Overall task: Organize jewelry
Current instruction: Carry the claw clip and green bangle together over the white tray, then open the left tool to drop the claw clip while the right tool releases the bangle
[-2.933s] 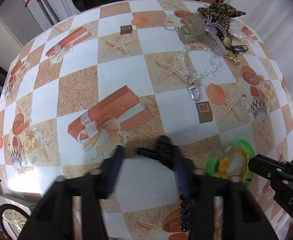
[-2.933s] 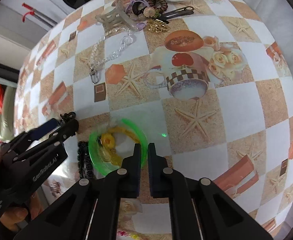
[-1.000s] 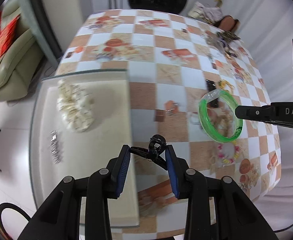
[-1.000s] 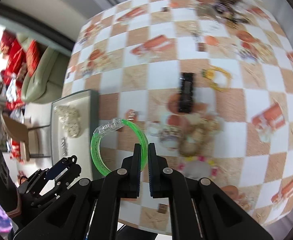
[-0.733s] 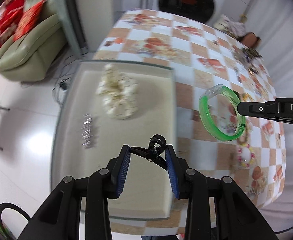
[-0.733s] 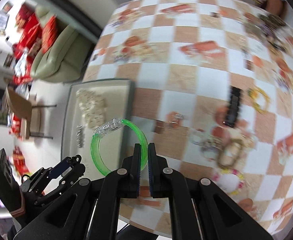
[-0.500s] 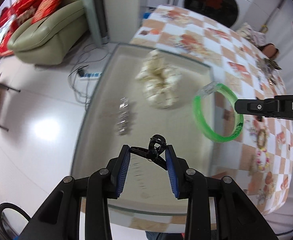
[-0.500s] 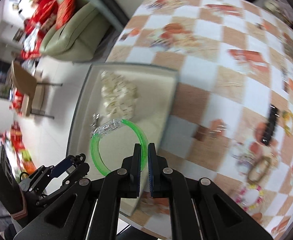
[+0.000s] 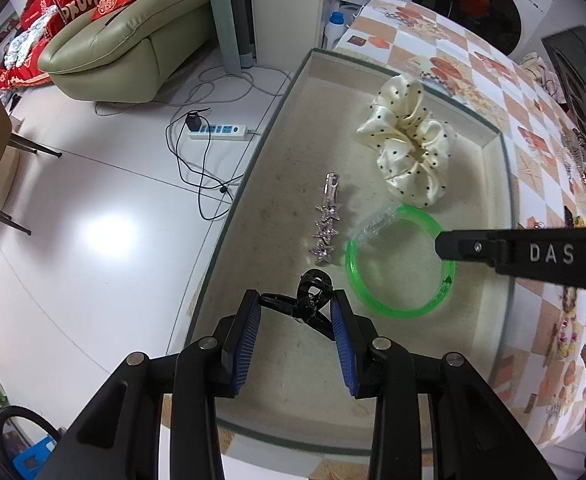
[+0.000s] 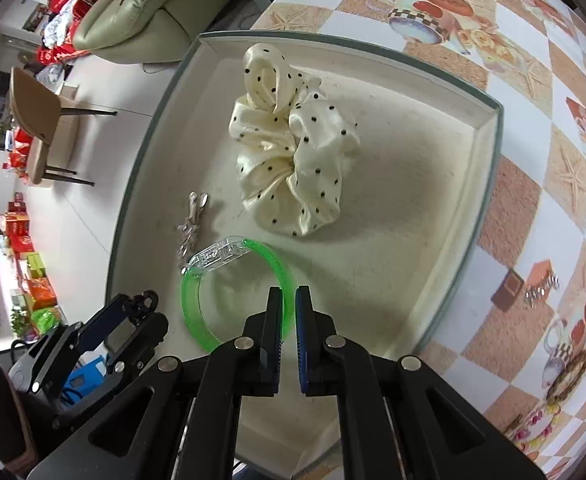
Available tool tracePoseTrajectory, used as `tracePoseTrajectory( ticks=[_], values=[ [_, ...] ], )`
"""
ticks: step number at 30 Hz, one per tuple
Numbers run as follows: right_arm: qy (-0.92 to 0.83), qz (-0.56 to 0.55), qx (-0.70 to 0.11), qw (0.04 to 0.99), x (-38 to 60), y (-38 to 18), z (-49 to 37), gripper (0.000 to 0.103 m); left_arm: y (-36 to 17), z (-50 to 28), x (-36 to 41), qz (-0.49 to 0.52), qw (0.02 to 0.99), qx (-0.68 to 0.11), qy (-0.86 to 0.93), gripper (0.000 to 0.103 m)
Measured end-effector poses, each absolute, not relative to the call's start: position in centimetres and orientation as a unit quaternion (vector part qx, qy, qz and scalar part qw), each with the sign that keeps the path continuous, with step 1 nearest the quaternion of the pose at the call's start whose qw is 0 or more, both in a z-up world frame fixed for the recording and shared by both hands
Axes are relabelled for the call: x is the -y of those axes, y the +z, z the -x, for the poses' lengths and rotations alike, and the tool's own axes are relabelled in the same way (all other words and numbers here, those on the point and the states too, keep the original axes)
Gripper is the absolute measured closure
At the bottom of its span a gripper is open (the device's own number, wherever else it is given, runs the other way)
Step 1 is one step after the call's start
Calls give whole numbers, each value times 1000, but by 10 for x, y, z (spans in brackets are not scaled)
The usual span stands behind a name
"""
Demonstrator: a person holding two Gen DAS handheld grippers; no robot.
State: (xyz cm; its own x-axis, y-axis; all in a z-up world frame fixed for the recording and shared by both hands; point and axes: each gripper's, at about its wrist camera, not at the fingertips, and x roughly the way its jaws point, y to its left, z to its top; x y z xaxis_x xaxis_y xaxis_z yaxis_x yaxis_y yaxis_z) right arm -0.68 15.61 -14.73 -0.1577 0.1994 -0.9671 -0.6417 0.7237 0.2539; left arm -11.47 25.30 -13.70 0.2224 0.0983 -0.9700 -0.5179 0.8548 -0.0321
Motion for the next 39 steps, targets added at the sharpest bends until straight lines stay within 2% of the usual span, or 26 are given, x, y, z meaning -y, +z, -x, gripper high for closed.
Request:
tracePoseTrajectory(
  ticks=[14,15,16,17,20,23,25,29,34,35,37,39],
  values=[
    [329,155,-665,653,-179,-148,-13,96,-161,105,-252,163,745,-610,216,62],
    [329,153,-667,651,-179,-148,-12,96,-161,106,-252,161,744,-611,216,58],
    [329,152,-668,650,-178,-149,-13,96,-161,105,-251,160,744,-612,216,48],
    [329,151,-668,650,-179,-149,-13,96,-161,105,-250,158,744,-612,217,44],
    [329,152,-675,643,-178,-152,-17,94,-160,104,-246,147,745,-613,217,41],
    [328,145,-679,641,-175,-150,-19,79,-159,103,-245,138,745,-616,215,41],
    [332,137,-674,645,-170,-142,-20,61,-158,101,-243,134,744,-618,215,41],
    [343,113,-668,651,-161,-123,-25,60,-154,101,-240,131,741,-623,213,41],
    [342,82,-658,665,-139,-101,-33,52,-149,96,-236,133,737,-629,208,41],
    [342,76,-656,668,-134,-97,-33,50,-147,95,-235,130,737,-629,209,39],
    [337,68,-651,677,-118,-89,-35,45,-143,94,-232,125,739,-627,213,0],
    [330,65,-647,684,-107,-83,-34,43,-136,92,-228,116,747,-618,215,0]
  ],
)
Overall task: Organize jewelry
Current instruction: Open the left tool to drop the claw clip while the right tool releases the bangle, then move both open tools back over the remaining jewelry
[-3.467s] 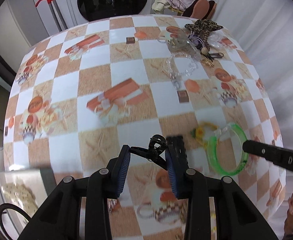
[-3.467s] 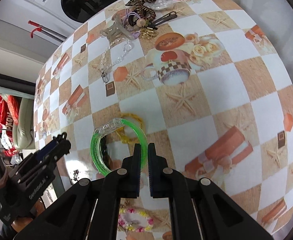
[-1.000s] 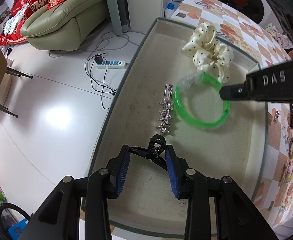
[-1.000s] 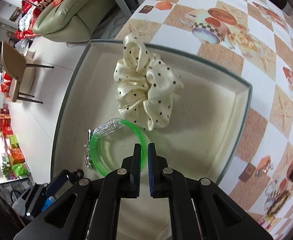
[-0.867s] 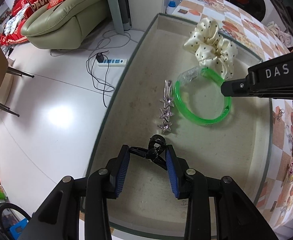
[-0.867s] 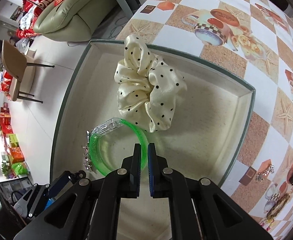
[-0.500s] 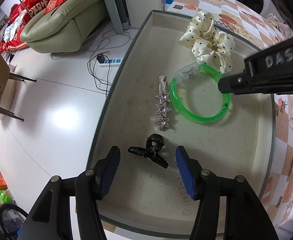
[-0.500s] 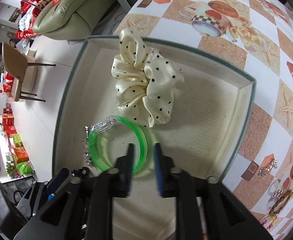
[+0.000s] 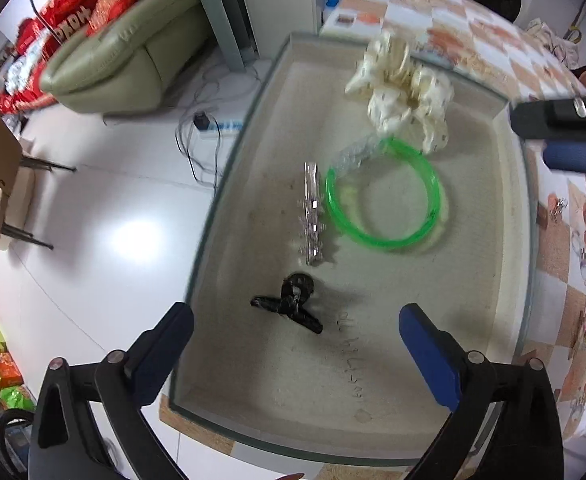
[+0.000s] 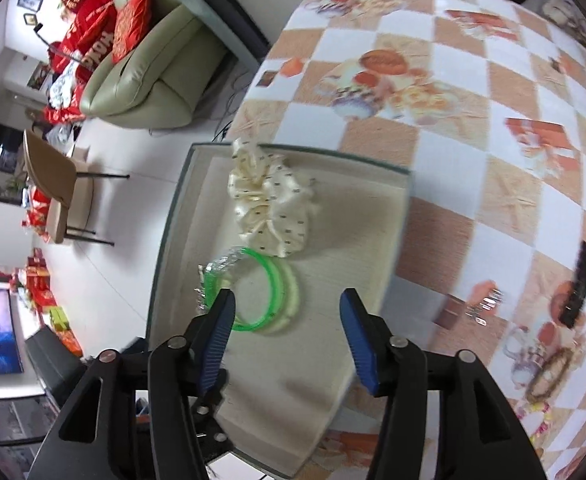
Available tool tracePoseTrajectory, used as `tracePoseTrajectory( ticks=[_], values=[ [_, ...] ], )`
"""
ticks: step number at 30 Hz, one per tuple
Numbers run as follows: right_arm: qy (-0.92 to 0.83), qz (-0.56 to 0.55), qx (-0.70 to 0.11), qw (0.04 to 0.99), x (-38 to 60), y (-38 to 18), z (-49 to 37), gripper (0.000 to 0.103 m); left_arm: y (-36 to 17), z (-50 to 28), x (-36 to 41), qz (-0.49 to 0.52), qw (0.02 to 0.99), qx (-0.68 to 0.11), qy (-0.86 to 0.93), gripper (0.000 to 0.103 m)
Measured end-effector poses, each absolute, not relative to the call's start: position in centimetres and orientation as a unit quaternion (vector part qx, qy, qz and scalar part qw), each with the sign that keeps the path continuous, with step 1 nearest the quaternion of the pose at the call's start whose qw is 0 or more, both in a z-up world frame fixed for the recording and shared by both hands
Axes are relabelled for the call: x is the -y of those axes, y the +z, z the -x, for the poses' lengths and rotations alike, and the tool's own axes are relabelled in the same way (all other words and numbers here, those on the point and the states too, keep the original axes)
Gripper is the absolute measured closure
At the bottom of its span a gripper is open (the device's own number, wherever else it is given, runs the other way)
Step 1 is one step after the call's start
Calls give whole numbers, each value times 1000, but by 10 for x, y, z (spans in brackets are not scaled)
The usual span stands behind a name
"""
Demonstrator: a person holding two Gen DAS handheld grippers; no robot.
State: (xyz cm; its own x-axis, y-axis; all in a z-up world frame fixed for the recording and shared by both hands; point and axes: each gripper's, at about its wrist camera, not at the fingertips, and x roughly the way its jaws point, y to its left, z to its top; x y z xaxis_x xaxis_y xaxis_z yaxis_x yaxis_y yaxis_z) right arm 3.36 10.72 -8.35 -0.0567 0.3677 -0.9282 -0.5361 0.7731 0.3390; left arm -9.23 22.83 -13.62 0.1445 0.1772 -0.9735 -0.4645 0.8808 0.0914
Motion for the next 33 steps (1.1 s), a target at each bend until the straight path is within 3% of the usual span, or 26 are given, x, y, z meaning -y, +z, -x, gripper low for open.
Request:
tracePoseTrajectory(
  ticks=[8,11,15,18,20,22,33],
  values=[
    [282,20,-658,698,-37,-77,-39,33,-124,83,-207,91,750,-628,188,0],
    [258,-3,-661,704,-2,-75,-41,22,-116,77,-194,80,756,-627,173,0],
    [217,-30,-663,716,42,-74,-44,21,-102,64,-174,65,767,-621,145,0],
    [187,-49,-665,721,76,-78,-45,10,-93,50,-159,53,777,-615,123,0],
    [169,-60,-666,724,99,-81,-43,10,-87,42,-148,44,782,-612,109,0],
    [155,-67,-670,723,118,-85,-41,0,-82,32,-134,30,788,-607,92,0],
    [79,-79,-695,710,194,-107,-26,0,-84,-10,-67,-13,792,-609,29,0]
  ],
)
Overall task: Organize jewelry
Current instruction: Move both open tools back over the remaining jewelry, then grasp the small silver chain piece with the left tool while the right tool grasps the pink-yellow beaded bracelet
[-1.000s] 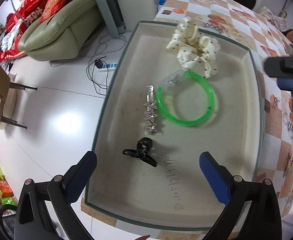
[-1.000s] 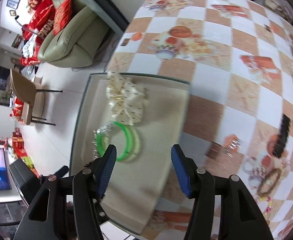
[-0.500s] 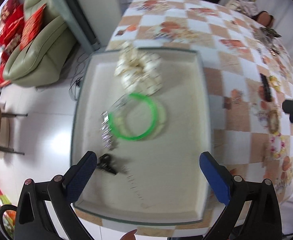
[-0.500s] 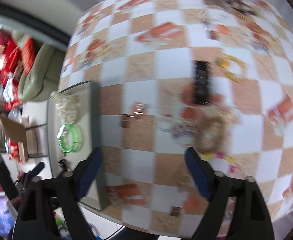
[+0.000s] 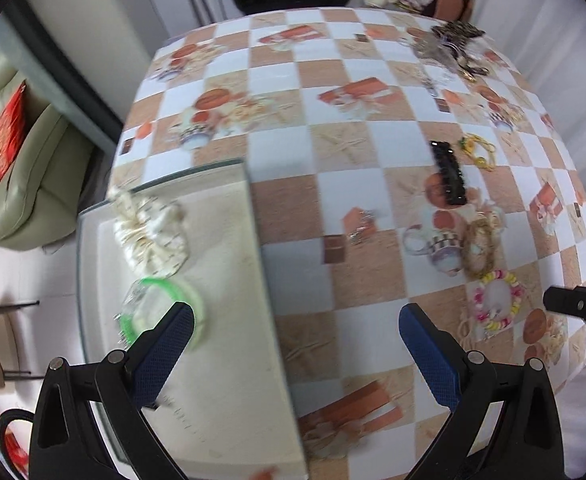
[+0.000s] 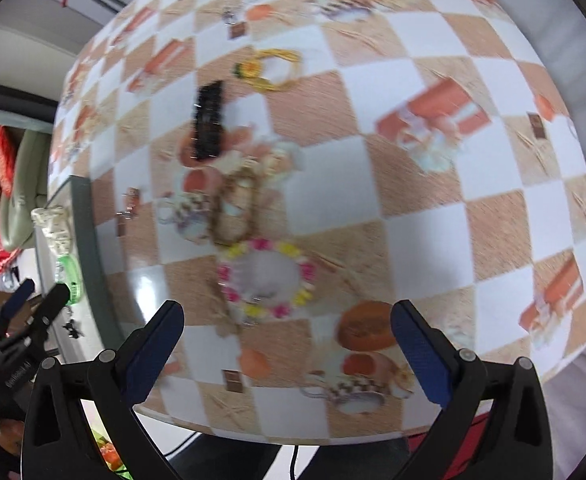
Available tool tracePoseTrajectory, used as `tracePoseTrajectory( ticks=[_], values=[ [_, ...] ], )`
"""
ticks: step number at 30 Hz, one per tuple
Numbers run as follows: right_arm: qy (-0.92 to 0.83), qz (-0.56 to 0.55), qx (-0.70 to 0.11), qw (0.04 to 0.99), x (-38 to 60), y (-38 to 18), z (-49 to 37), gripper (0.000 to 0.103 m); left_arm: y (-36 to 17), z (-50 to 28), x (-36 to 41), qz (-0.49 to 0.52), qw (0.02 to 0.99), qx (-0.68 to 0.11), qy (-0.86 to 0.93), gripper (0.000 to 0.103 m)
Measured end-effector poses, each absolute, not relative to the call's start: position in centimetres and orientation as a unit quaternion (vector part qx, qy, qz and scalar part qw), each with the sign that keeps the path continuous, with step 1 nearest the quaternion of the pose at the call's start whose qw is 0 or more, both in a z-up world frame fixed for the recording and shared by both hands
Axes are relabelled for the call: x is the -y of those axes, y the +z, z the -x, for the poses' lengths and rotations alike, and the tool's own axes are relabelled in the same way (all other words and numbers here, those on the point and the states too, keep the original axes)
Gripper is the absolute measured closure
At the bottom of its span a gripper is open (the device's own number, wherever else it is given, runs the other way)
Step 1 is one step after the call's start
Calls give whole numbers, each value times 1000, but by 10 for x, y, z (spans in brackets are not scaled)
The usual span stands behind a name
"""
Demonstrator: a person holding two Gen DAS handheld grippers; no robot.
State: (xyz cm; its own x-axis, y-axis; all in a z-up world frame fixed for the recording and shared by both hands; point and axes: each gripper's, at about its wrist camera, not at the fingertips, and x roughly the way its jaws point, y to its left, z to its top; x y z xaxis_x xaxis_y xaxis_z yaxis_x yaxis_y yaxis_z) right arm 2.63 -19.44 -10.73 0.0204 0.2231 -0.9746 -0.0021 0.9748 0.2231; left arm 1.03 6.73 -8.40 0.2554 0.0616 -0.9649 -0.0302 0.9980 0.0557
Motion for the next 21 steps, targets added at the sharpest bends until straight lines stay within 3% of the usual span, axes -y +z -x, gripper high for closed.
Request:
tracePoseTrajectory(
  ticks=[21],
  values=[
    [55,-7,-715,697,195,-152,-27,0,-138,-70,-30,-48,759,-649,-10,0]
  ],
)
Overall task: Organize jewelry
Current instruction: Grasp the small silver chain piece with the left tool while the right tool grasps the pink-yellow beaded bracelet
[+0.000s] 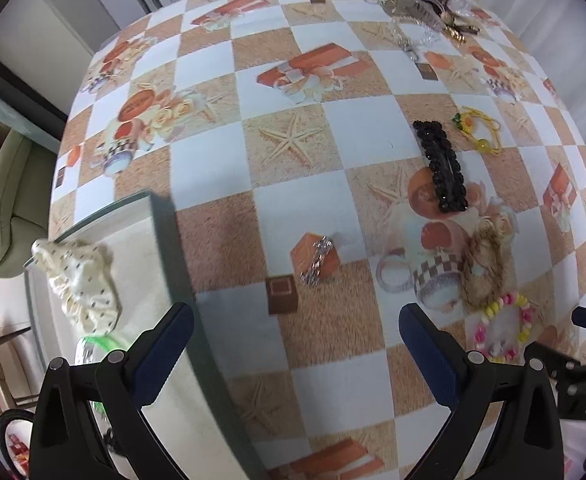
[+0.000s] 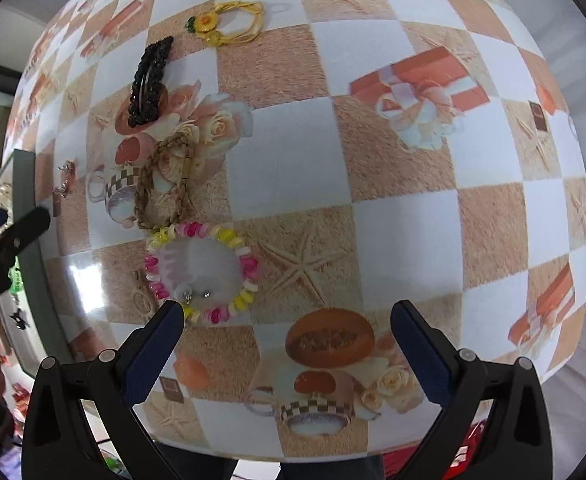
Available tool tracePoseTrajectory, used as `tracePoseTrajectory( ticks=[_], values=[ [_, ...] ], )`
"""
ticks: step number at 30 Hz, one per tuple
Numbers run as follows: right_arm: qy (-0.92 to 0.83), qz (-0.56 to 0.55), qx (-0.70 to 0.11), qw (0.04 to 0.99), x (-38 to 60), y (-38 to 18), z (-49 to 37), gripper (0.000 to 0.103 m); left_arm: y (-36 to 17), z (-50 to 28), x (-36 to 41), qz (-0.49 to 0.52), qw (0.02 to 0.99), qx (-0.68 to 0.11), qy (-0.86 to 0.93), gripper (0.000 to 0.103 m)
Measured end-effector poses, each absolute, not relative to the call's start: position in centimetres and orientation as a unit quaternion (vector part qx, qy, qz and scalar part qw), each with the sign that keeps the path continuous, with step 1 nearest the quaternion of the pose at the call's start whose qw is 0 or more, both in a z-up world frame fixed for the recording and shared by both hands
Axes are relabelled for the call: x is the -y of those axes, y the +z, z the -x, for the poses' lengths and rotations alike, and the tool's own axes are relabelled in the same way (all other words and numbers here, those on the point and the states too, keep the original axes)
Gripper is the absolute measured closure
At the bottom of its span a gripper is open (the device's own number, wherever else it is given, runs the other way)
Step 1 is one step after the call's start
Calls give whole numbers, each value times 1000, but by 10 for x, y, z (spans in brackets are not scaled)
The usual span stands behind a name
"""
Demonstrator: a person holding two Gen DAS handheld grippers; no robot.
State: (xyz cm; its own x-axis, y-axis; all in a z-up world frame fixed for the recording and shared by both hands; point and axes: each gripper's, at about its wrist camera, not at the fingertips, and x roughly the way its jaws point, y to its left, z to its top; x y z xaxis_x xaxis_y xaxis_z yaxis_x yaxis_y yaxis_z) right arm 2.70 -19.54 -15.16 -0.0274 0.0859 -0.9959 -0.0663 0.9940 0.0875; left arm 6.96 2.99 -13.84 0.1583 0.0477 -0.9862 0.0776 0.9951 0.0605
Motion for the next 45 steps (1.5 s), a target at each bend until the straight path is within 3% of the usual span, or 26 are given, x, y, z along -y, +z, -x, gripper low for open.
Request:
tracePoseTrajectory(
  ticks=[3,7,9,14,21,23,26,27,29,32,33,45],
  values=[
    [60,16,-713,698,186,-159,-30,1,-150,-78,-23,-69,757,-649,-15,0],
    [56,50,-711,700,173,-167,-32,11,-163,-86,-20,-69,754,-653,-22,0],
    [58,67,-703,706,168,-167,-32,12,-169,-89,-21,-66,750,-657,-25,11],
    [68,94,-687,717,150,-163,-31,21,-175,-95,-26,-41,749,-660,-35,11],
    [96,120,-673,723,111,-158,-34,43,-175,-97,-27,-28,752,-658,-37,15],
    [102,126,-672,723,101,-156,-34,46,-172,-93,-22,-27,754,-656,-41,22],
    [109,130,-667,726,92,-153,-36,67,-168,-89,-8,-36,756,-651,-54,41],
    [110,130,-666,726,91,-153,-36,81,-166,-88,-5,-39,757,-650,-57,49],
    [113,126,-669,724,87,-153,-37,90,-165,-87,-2,-39,756,-650,-58,56],
    [114,103,-673,724,95,-150,-37,93,-163,-86,-1,-31,758,-650,-57,77],
    [114,93,-675,723,107,-149,-41,93,-162,-86,-2,-28,758,-650,-58,92],
    [125,2,-672,729,140,-120,-38,94,-127,-62,-19,31,772,-632,-67,92]
  ],
)
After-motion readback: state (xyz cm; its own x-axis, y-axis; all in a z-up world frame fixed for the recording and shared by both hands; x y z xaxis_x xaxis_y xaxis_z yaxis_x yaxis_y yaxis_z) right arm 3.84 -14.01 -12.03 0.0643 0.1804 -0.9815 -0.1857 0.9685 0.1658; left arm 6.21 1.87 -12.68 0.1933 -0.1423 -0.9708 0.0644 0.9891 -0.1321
